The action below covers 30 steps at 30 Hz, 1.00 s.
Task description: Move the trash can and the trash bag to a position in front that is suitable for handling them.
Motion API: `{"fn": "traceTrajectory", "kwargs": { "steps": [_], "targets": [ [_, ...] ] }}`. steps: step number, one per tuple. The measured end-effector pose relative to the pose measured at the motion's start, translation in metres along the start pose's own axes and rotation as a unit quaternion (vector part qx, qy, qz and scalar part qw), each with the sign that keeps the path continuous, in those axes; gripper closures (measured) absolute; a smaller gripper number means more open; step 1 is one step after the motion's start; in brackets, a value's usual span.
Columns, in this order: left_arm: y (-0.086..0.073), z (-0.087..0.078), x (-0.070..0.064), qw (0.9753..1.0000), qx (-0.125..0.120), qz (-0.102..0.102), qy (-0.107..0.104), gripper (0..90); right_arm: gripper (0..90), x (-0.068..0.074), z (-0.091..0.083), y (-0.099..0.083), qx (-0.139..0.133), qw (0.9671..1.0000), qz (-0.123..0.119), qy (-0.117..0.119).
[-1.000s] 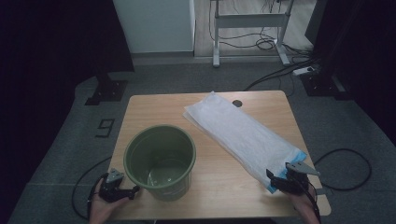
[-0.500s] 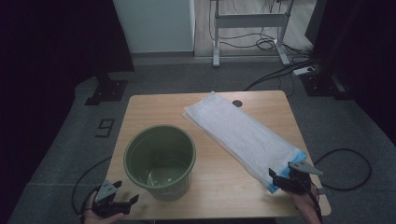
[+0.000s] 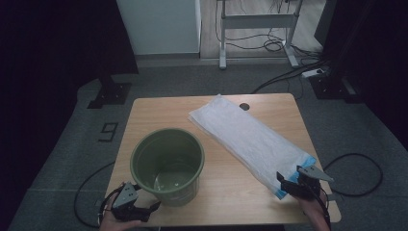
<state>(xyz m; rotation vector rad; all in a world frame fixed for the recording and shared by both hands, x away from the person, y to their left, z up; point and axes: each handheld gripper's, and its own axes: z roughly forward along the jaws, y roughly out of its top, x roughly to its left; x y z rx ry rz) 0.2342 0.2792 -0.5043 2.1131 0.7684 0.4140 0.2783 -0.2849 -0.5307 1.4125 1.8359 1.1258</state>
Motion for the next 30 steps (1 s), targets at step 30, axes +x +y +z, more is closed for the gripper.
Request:
{"fn": "traceTrajectory", "kwargs": {
  "steps": [30],
  "targets": [
    [0.076,0.089,-0.011,0.9987,0.001,0.035,-0.037,14.0,14.0,0.006,-0.002,-0.001,-0.003,1.0000,-0.001,0.009]
  ]
}}
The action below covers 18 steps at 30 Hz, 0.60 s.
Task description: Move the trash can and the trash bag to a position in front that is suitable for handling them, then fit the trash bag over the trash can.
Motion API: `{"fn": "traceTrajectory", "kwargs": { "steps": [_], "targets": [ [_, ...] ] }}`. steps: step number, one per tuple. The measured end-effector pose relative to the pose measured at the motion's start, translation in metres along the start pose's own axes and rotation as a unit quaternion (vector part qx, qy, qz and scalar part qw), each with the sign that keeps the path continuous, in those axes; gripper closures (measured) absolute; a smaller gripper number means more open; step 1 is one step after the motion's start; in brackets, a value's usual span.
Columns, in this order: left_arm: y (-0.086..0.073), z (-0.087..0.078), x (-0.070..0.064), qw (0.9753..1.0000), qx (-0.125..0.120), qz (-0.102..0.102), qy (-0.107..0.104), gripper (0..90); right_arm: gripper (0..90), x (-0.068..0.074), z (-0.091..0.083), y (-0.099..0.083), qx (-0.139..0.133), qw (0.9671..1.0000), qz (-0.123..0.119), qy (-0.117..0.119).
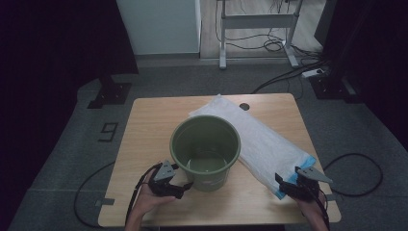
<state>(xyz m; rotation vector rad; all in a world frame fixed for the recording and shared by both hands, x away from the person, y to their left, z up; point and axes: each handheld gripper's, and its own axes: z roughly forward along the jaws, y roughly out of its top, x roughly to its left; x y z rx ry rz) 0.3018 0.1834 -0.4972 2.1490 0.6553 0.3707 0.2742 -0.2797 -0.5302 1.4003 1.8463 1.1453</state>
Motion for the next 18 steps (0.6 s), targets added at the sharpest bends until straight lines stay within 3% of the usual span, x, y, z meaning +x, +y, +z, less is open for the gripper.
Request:
{"fn": "traceTrajectory", "kwargs": {
  "steps": [3,6,7,12,18],
  "targets": [
    [0.000,0.005,-0.003,1.0000,0.004,-0.001,0.005,13.9,14.0,0.000,0.000,0.000,0.001,1.0000,-0.002,0.000],
    [-0.006,0.002,-0.004,0.9997,0.004,-0.010,0.023,14.0,14.0,0.001,-0.001,0.000,-0.002,1.0000,-0.002,-0.001],
    [-0.014,-0.003,-0.003,0.9993,-0.002,-0.023,0.028,14.2,14.0,0.001,-0.002,0.001,-0.003,1.0000,-0.003,0.001],
    [-0.026,-0.019,0.001,0.9982,0.010,-0.035,0.048,14.0,14.0,0.011,0.000,0.005,-0.003,0.9998,-0.011,0.014],
    [-0.041,-0.042,0.017,0.9951,-0.006,-0.068,0.071,14.1,16.1,0.028,0.010,0.015,0.010,0.9996,-0.012,0.022]
  ]
}}
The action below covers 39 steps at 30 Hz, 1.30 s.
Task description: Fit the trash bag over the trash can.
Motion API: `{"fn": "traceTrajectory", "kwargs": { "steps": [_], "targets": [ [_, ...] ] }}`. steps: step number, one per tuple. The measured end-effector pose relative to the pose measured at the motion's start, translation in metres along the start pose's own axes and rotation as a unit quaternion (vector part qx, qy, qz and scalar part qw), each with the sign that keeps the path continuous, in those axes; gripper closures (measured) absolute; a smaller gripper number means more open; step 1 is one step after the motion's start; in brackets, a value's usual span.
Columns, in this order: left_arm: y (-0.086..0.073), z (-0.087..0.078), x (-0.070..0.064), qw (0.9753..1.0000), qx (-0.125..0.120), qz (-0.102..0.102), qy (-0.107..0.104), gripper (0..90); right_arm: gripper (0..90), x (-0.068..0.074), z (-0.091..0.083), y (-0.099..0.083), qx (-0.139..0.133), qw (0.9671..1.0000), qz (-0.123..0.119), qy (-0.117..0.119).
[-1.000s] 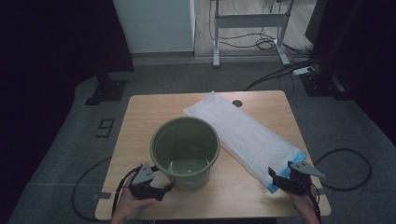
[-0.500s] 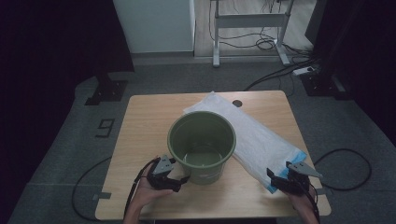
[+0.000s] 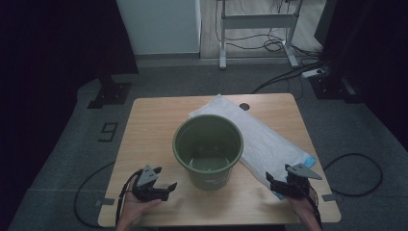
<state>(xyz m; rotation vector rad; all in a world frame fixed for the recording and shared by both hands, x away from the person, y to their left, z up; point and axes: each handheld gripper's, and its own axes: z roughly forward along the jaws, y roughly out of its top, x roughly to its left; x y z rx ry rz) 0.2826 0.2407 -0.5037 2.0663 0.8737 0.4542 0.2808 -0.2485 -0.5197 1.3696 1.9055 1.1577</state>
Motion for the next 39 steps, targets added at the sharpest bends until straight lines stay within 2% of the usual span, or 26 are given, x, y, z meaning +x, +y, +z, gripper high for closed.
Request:
{"fn": "traceTrajectory", "kwargs": {
  "steps": [7,8,11,12,13,14,16,17,19,20,25,26,27,30,34,37,39],
  "targets": [
    [-0.009,-0.004,0.013,0.9997,0.002,-0.017,0.020,14.7,16.4,0.017,0.024,0.007,0.029,0.9995,-0.004,-0.006],
    [-0.010,-0.005,0.014,0.9995,-0.002,-0.020,0.025,16.0,17.5,0.023,0.039,0.010,0.041,0.9991,0.001,-0.004],
    [-0.012,-0.005,0.017,0.9994,0.000,-0.021,0.026,15.9,18.9,0.030,0.057,0.015,0.059,0.9982,0.004,-0.012],
    [-0.012,-0.005,0.018,0.9994,0.000,-0.023,0.025,15.9,18.9,0.030,0.057,0.015,0.059,0.9982,0.004,-0.012],
    [-0.013,-0.005,0.019,0.9994,0.005,-0.024,0.024,15.9,19.1,0.033,0.063,0.017,0.068,0.9975,0.000,-0.016],
    [-0.014,-0.004,0.021,0.9993,0.011,-0.026,0.024,15.7,20.5,0.038,0.077,0.020,0.086,0.9961,-0.012,-0.018],
    [-0.015,-0.004,0.023,0.9992,0.015,-0.029,0.024,15.7,21.5,0.039,0.081,0.021,0.091,0.9956,-0.013,-0.017],
    [-0.016,-0.004,0.024,0.9989,0.018,-0.036,0.025,15.7,24.2,0.040,0.090,0.022,0.101,0.9945,-0.014,-0.025],
    [-0.017,-0.004,0.025,0.9987,0.019,-0.039,0.025,15.7,25.8,0.040,0.092,0.022,0.103,0.9942,-0.016,-0.027],
    [-0.019,-0.004,0.026,0.9986,0.022,-0.041,0.025,15.7,30.7,0.039,0.096,0.021,0.105,0.9933,-0.022,-0.044],
    [-0.021,-0.002,0.027,0.9981,0.027,-0.048,0.026,15.7,38.1,0.033,0.096,0.017,0.103,0.9938,-0.016,-0.037],
    [-0.021,-0.002,0.027,0.9980,0.027,-0.050,0.027,15.7,42.6,0.031,0.094,0.016,0.099,0.9943,-0.014,-0.036],
    [-0.022,-0.002,0.028,0.9978,0.028,-0.056,0.025,15.7,57.0,0.028,0.090,0.015,0.094,0.9943,-0.006,-0.051],
    [-0.023,-0.001,0.029,0.9973,0.030,-0.061,0.026,15.8,68.7,0.019,0.082,0.010,0.089,0.9938,0.005,-0.067],
    [-0.024,0.000,0.030,0.9969,0.034,-0.065,0.029,16.0,72.8,0.009,0.068,0.002,0.084,0.9930,0.018,-0.081],
    [-0.024,0.001,0.030,0.9965,0.038,-0.069,0.031,16.4,74.7,-0.002,0.042,-0.011,0.089,0.9916,0.027,-0.090],
    [-0.024,0.002,0.030,0.9964,0.038,-0.069,0.030,16.4,74.9,-0.004,0.037,-0.014,0.088,0.9915,0.027,-0.092]
  ]
}}
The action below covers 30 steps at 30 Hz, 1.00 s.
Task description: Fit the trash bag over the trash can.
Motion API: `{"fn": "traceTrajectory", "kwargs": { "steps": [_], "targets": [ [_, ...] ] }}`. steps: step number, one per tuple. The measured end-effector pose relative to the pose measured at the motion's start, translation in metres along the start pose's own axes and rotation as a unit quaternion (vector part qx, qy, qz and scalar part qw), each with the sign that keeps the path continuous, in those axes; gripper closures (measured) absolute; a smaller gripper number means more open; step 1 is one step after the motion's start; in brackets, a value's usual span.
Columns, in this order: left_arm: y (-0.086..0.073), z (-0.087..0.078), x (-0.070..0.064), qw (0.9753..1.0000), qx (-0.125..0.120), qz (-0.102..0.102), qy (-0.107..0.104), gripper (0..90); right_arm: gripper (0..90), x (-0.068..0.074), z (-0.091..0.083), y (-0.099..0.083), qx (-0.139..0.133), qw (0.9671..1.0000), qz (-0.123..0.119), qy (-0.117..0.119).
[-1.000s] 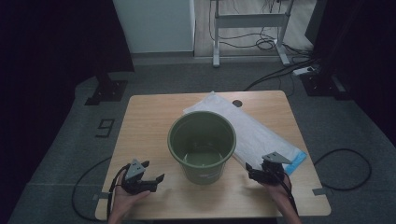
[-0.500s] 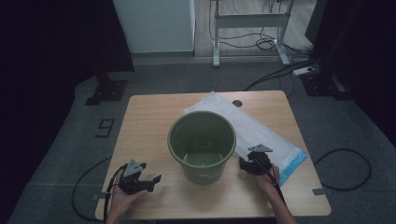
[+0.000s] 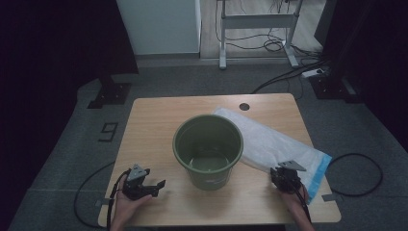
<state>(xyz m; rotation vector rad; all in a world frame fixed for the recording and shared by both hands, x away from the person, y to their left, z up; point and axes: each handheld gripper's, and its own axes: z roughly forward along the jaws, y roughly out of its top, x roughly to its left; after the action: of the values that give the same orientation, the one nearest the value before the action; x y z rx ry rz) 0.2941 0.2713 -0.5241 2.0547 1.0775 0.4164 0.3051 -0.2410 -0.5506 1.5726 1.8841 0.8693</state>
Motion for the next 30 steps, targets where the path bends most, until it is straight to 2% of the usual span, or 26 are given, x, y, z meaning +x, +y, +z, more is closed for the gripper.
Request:
{"fn": "traceTrajectory", "kwargs": {
  "steps": [1,5,7,8,11,12,13,14,16,17,18,19,20,21,22,25,27,30],
  "targets": [
    [0.000,0.000,-0.001,1.0000,0.003,0.002,0.001,16.5,75.2,-0.006,-0.010,-0.008,0.002,1.0000,0.008,-0.002],
    [0.000,0.001,-0.001,1.0000,0.003,0.002,0.002,16.7,75.4,-0.010,-0.023,-0.019,0.004,0.9999,0.015,-0.002],
    [0.000,0.001,0.000,1.0000,0.002,0.001,0.002,16.9,72.1,-0.010,-0.030,-0.024,0.004,0.9999,0.012,0.000],
    [0.000,0.001,0.000,1.0000,0.002,-0.001,0.002,17.2,61.8,-0.008,-0.036,-0.028,0.000,0.9999,0.006,0.008],
    [0.000,0.002,-0.001,1.0000,0.004,0.000,0.002,17.4,43.3,-0.001,-0.040,-0.025,-0.028,0.9994,-0.004,0.021],
    [0.000,0.002,-0.001,1.0000,0.004,0.000,0.002,17.4,43.3,-0.001,-0.040,-0.025,-0.028,0.9994,-0.004,0.021],
    [0.000,0.002,-0.001,1.0000,0.005,0.000,0.002,17.4,38.3,0.003,-0.040,-0.021,-0.035,0.9990,-0.009,0.024],
    [0.000,0.002,-0.001,1.0000,0.006,0.001,0.002,17.4,33.1,0.013,-0.035,-0.009,-0.045,0.9978,-0.015,0.046],
    [0.000,0.002,-0.001,1.0000,0.006,0.001,0.002,17.5,30.6,0.017,-0.032,-0.006,-0.046,0.9973,-0.021,0.054],
    [0.000,0.002,-0.001,1.0000,0.005,0.000,0.002,17.5,25.7,0.027,-0.021,0.004,-0.041,0.9957,-0.044,0.071],
    [0.000,0.003,0.000,1.0000,0.006,-0.001,0.002,17.5,25.7,0.027,-0.021,0.004,-0.041,0.9957,-0.044,0.071],
    [-0.001,0.003,0.001,1.0000,0.008,-0.001,0.003,17.5,23.4,0.035,-0.006,0.011,-0.028,0.9953,-0.056,0.074],
    [-0.001,0.003,0.001,1.0000,0.008,-0.001,0.003,17.6,22.9,0.038,-0.001,0.013,-0.025,0.9951,-0.058,0.076],
    [-0.001,0.003,0.001,1.0000,0.008,-0.001,0.003,17.6,22.9,0.038,-0.001,0.013,-0.025,0.9951,-0.058,0.076],
    [-0.001,0.003,0.002,1.0000,0.008,-0.002,0.003,17.6,22.3,0.045,0.013,0.019,-0.018,0.9951,-0.067,0.071],
    [-0.002,0.003,0.003,1.0000,0.008,-0.004,0.004,17.7,22.4,0.049,0.021,0.022,-0.010,0.9947,-0.076,0.068],
    [-0.002,0.003,0.004,0.9999,0.009,-0.004,0.004,17.8,23.8,0.052,0.030,0.023,0.000,0.9951,-0.081,0.056],
    [-0.003,0.005,0.004,0.9999,0.013,-0.002,0.002,18.1,30.5,0.048,0.034,0.025,-0.003,0.9967,-0.064,0.050]
  ]
}}
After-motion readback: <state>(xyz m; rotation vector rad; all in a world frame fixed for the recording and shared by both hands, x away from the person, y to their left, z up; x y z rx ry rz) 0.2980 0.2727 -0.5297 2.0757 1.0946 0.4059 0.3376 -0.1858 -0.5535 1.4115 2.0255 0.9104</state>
